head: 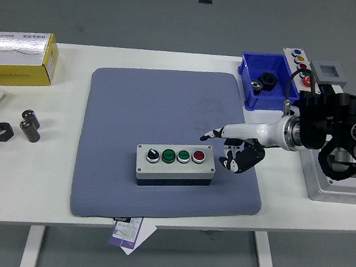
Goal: Pick up the button,place it on the desk,press the button,press the button
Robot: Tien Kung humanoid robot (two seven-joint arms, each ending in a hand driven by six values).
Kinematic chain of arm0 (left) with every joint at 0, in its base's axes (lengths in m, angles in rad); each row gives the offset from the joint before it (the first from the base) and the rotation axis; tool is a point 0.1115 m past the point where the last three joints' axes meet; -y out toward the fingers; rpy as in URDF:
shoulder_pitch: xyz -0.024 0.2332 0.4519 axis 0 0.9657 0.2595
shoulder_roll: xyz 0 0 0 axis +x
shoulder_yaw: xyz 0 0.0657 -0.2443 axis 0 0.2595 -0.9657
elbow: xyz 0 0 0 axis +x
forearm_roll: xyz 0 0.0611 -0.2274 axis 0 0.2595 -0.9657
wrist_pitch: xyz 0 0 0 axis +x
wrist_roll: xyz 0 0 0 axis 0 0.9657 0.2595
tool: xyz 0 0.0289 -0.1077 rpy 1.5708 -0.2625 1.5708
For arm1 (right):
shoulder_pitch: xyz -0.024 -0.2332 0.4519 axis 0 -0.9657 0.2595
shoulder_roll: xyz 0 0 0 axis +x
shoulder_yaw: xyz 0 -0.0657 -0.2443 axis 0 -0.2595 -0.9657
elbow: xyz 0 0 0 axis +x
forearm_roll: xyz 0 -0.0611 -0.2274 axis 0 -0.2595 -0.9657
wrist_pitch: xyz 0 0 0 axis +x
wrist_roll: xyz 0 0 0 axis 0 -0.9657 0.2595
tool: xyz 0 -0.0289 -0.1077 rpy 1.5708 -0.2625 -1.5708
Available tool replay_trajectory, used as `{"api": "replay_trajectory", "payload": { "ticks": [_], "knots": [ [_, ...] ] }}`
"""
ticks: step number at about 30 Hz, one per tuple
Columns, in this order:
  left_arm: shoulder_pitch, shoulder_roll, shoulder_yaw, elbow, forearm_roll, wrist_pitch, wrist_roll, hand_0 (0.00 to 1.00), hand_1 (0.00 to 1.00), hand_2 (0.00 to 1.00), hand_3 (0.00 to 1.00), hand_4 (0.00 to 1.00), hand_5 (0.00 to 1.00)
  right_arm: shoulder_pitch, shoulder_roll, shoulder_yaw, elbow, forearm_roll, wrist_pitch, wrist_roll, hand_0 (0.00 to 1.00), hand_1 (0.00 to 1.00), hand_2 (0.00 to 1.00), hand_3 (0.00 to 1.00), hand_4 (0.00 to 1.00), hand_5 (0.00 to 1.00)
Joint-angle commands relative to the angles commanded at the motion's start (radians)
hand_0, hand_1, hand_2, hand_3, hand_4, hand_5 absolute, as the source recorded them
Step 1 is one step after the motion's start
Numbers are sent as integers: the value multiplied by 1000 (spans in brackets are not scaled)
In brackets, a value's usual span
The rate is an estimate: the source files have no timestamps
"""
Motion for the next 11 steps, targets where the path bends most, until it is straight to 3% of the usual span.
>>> {"api": "replay_trajectory", "payload": {
  "ticks": [4,6,7,11],
  "knots": [
    [2,-3,-9,0,7,0,0,687,629,551,595,666,210,-91,20,120,-32,-33,-84,75,21,270,336,998,274,94],
    [5,-7,-10,-1,9,-1,0,687,629,551,595,666,210,-150,52,180,-64,-70,-153,125,21,270,336,998,274,94],
    [7,-9,-12,-1,10,-1,0,687,630,551,594,666,210,-185,71,212,-82,-82,-194,153,9,282,359,998,458,176],
    [17,-17,-12,0,8,-1,1,687,630,551,594,666,210,-320,142,328,-155,-27,-339,267,9,282,359,998,458,176]
  ]
}}
